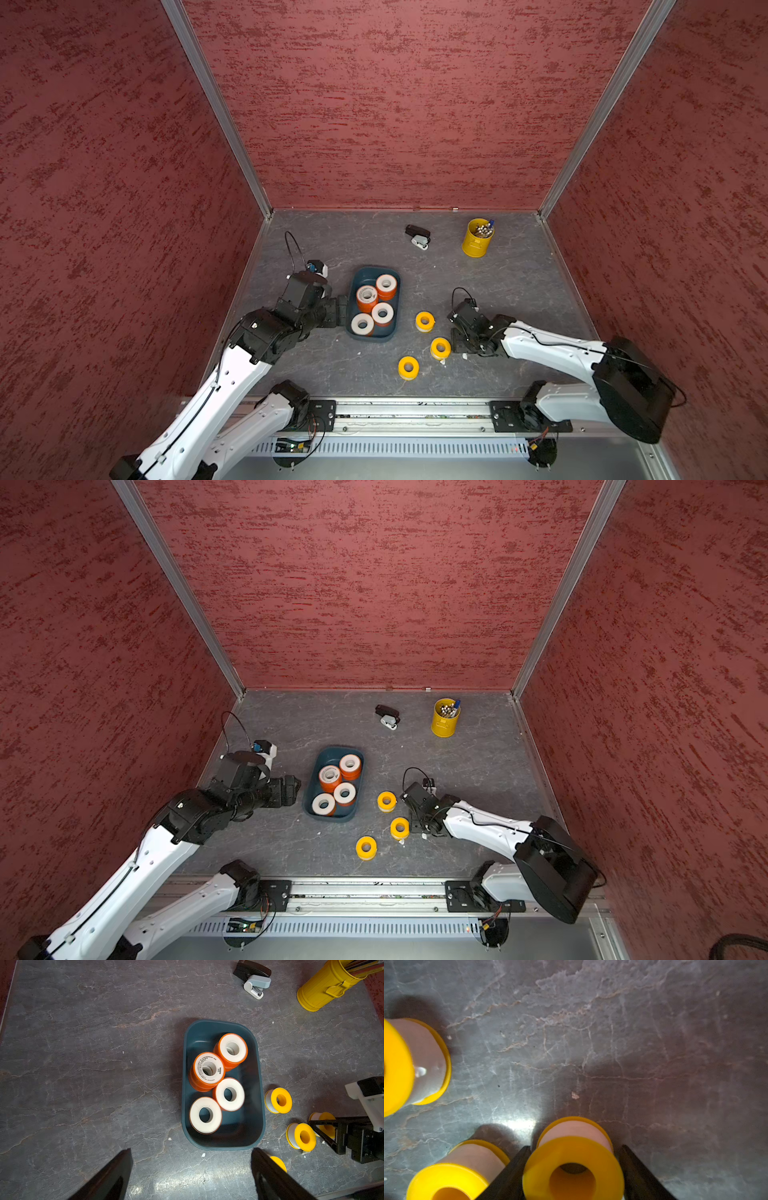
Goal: Put the sealing tape into the storage box
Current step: Pick up the sealing tape at the center of the board, then place the sealing tape in the storage box.
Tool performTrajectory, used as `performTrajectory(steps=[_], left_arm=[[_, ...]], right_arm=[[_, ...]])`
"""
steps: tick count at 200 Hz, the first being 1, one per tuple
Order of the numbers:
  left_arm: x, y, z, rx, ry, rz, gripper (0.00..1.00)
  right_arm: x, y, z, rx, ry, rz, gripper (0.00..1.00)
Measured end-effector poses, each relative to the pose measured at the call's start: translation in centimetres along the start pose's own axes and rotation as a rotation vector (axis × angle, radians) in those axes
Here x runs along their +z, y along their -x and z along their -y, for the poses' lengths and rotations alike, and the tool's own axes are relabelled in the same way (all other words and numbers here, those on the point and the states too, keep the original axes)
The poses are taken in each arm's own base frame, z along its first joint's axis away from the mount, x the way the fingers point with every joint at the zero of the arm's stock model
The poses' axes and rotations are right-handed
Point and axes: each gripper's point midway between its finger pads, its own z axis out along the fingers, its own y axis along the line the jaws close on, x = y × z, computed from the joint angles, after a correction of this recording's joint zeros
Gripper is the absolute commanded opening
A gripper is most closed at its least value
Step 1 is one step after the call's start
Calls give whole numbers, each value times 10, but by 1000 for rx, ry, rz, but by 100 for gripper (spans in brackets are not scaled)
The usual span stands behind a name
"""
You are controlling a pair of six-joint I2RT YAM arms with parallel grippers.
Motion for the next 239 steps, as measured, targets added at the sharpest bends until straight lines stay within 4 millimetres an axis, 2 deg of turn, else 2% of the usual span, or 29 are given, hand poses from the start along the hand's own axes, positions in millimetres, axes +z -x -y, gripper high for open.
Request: performTrajectory(steps=[23, 78, 127, 152, 174, 208, 239], left_arm=[[0, 0, -1, -4, 3, 1, 92], [1, 1, -2, -3, 4, 2, 92], [1, 1, -3, -8, 9, 3, 93], [1, 2, -5, -15, 15, 4, 93], [1, 3, -8, -26, 23, 7, 92], [1, 4, -9, -29, 26, 10, 92], [1, 4, -10, -31, 28, 11, 93]], right_arm=[[0, 0, 0, -6, -2, -2, 55], [-11, 7, -4, -29, 5, 6, 54], [-47, 44, -32, -78, 72, 79, 55], [-68, 71, -57, -114, 125, 122, 55], [-78, 94, -89, -157, 192, 133, 55], [-73, 115, -146, -249, 287, 99, 55], [-67, 126, -201, -340, 358, 69, 55]])
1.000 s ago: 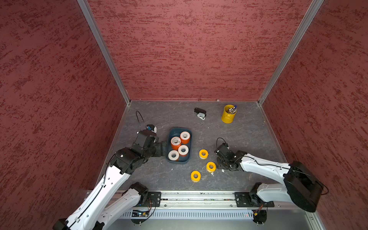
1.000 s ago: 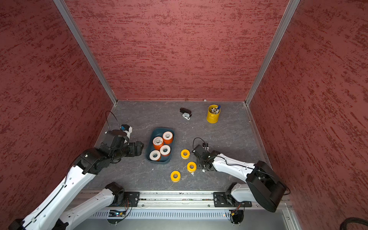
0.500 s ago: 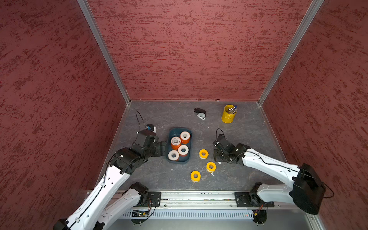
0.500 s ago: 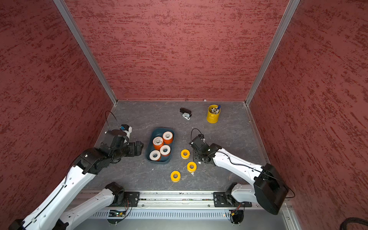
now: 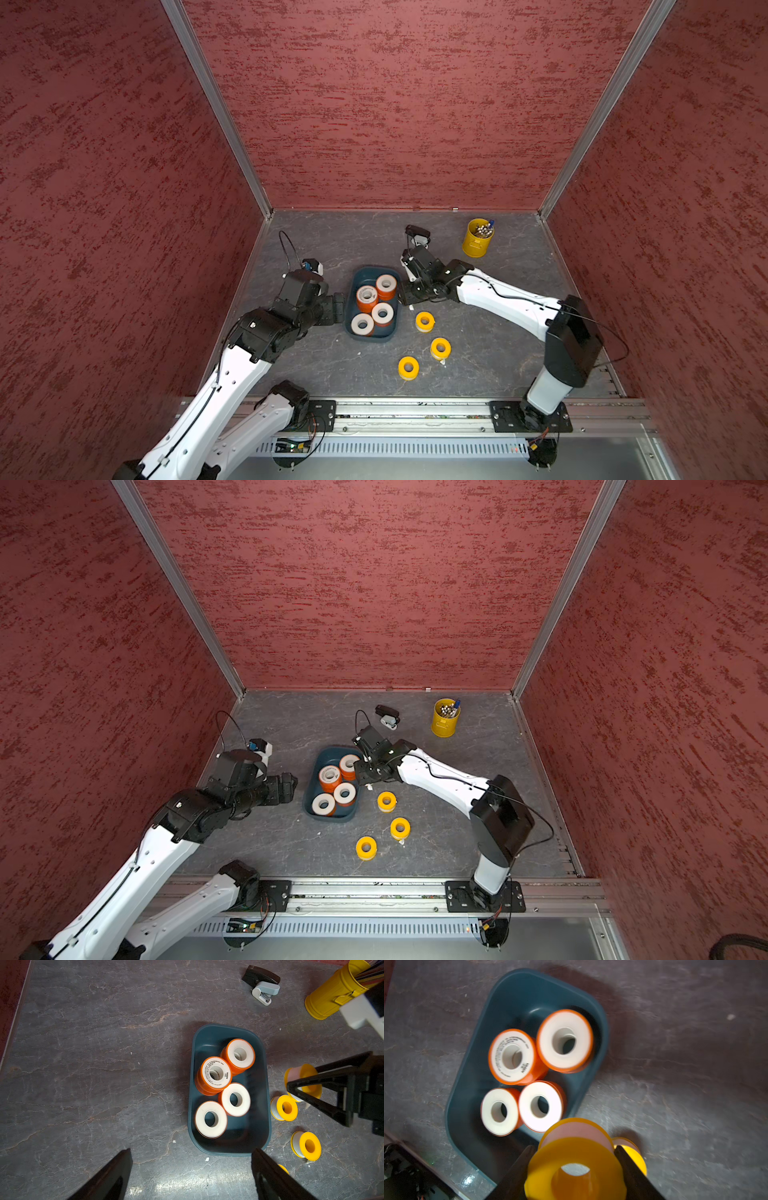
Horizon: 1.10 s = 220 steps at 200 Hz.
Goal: Put the sealing tape into the storage box
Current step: Place the sealing tape in the storage box.
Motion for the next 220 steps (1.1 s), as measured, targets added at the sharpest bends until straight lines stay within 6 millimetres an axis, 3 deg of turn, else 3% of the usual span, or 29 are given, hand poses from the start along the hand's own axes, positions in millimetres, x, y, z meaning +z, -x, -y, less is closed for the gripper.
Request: performTrajectory(steps=[32, 64, 127, 220], left_arm=[[0, 0, -1, -2, 3, 1, 93], [0, 1, -1, -4, 4, 2, 93], [0, 1, -2, -7, 6, 4, 93], [-1, 1, -2, -7, 4, 5, 93]], right_arm=[[18, 13, -35, -82, 50, -27, 56], [36, 10, -50, -139, 53, -77, 56], [68, -14, -38, -178, -13, -196, 56], [83, -21, -30, -214, -80, -238, 58]])
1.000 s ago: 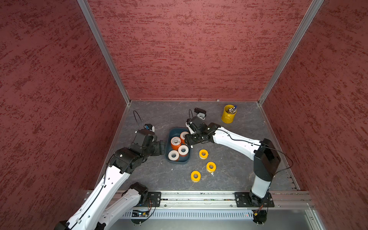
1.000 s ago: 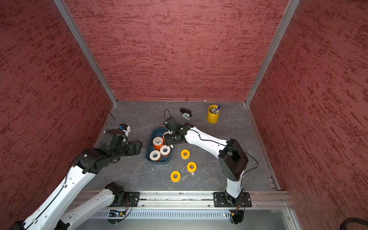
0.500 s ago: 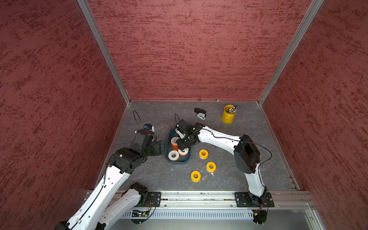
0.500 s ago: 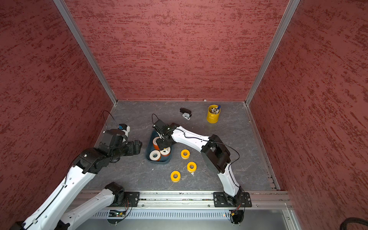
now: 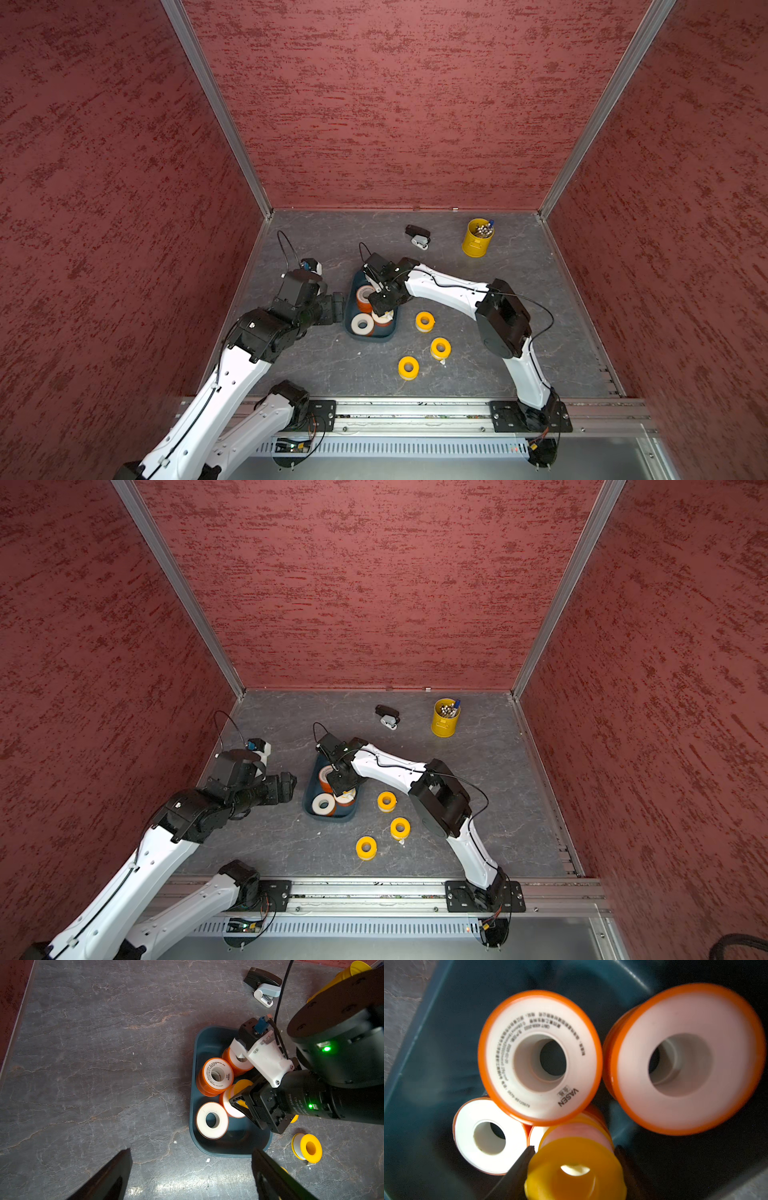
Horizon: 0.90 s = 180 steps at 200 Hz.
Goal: Put the sealing tape into the storage box
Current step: Place the sealing tape in the storage box.
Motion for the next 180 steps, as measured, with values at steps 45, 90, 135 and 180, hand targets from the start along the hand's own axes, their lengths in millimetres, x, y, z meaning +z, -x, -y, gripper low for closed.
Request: performTrajectory(steps=[45, 90, 135, 180], left_arm=[[0, 0, 0, 0, -1, 0, 93], [0, 0, 0, 0, -2, 0, 93], [0, 0, 0, 0, -2, 0, 94], [0, 0, 0, 0, -1, -1, 94]], right_arm=[[1, -2, -3, -10, -10, -7, 61], [7, -7, -6, -22, -18, -24, 64], [7, -5, -6, -32, -26, -20, 67], [7, -4, -2, -37, -52, -11, 67]])
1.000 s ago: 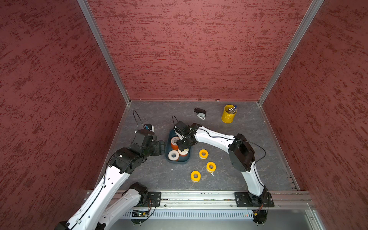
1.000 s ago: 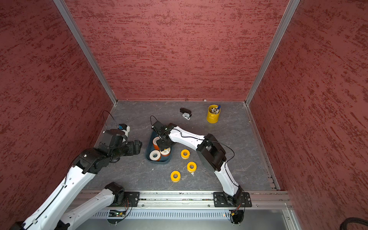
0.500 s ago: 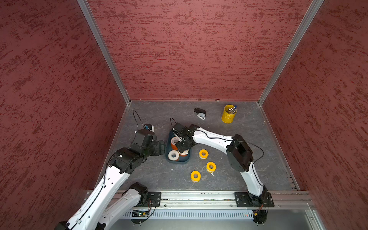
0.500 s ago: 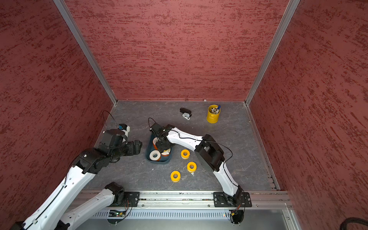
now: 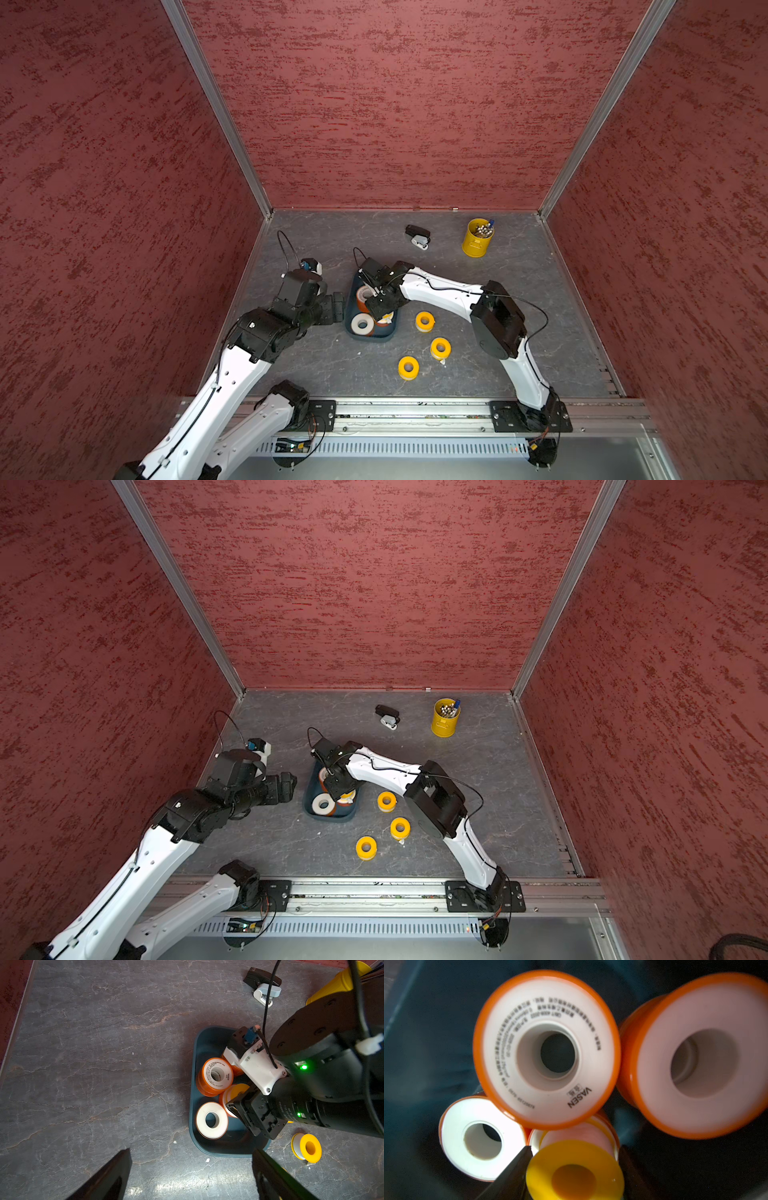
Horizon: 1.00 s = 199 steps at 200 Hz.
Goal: Put the sealing tape into the storage box
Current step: Place the sealing tape in the storage box.
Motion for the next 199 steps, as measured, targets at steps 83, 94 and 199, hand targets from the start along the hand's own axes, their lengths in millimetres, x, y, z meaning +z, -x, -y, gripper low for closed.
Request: performTrajectory(steps=[83, 94, 199], left_arm=[[0, 0, 0, 0, 0, 0, 94], [0, 0, 0, 0, 0, 0, 94], [0, 0, -2, -5, 6, 1, 94]], right_arm=[[0, -2, 1, -6, -9, -5, 71], [0, -2, 1, -6, -9, -5, 72], [-29, 1, 3, -4, -6, 51, 75]])
